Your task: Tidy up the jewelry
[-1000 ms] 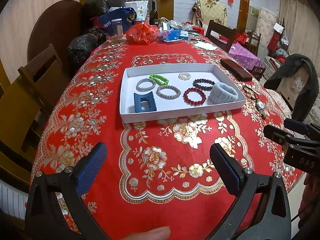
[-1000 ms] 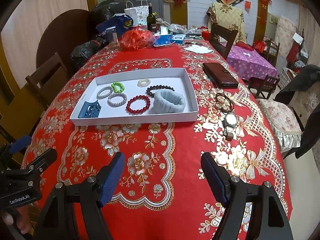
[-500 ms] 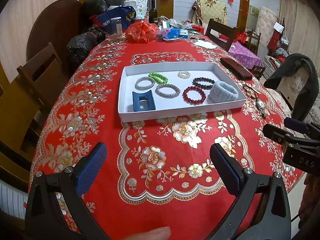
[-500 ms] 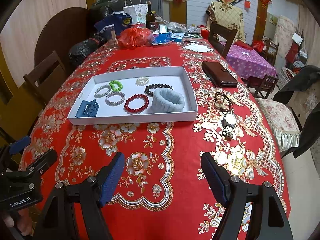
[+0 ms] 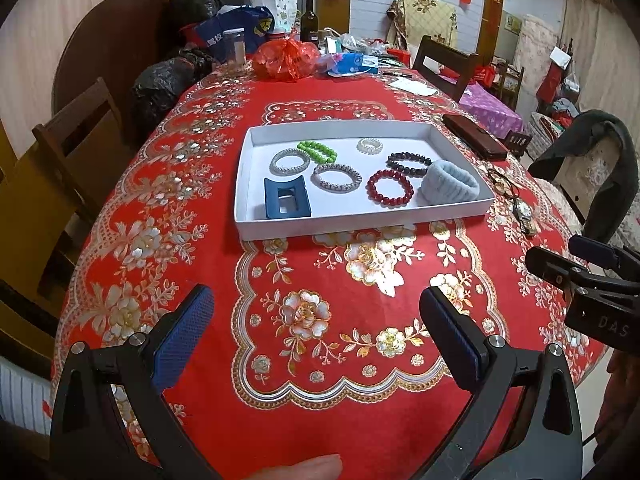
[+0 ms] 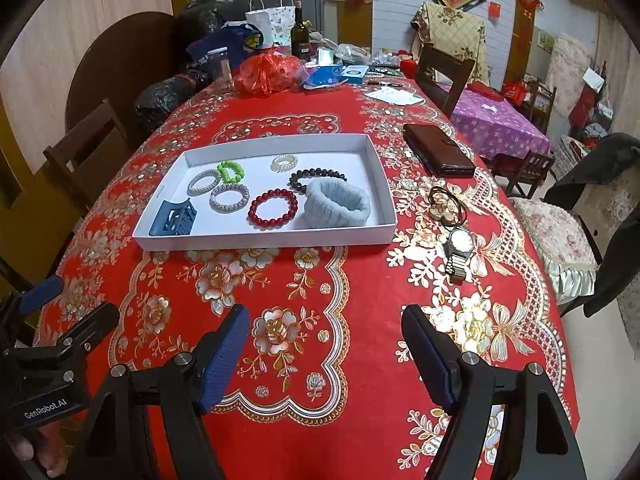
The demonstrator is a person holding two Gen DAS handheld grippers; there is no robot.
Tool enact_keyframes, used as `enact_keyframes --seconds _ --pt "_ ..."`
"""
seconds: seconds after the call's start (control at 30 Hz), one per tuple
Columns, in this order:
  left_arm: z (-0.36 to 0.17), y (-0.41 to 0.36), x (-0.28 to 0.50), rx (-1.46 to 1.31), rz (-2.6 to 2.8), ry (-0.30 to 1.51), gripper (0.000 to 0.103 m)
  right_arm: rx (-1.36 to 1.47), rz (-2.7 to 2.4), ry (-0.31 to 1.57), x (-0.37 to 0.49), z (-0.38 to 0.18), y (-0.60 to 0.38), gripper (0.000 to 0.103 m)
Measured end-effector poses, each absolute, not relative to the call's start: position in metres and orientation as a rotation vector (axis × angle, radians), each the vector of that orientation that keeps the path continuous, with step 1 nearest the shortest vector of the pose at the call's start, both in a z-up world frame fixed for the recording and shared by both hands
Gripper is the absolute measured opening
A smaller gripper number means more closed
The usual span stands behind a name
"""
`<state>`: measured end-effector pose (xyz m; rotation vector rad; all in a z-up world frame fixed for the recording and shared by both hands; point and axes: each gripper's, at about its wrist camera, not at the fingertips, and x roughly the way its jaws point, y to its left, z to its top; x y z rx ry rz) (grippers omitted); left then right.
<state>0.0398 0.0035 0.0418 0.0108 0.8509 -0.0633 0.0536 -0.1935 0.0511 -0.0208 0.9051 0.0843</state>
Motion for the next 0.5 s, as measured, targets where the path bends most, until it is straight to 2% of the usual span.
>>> enact_keyframes --seconds 0.5 --pt "0.0437 0.0043 0.0417 0.002 -0.072 0.857 0.103 -0.027 0.086 0.912 0.0568 0.0507 -0.1921 0.076"
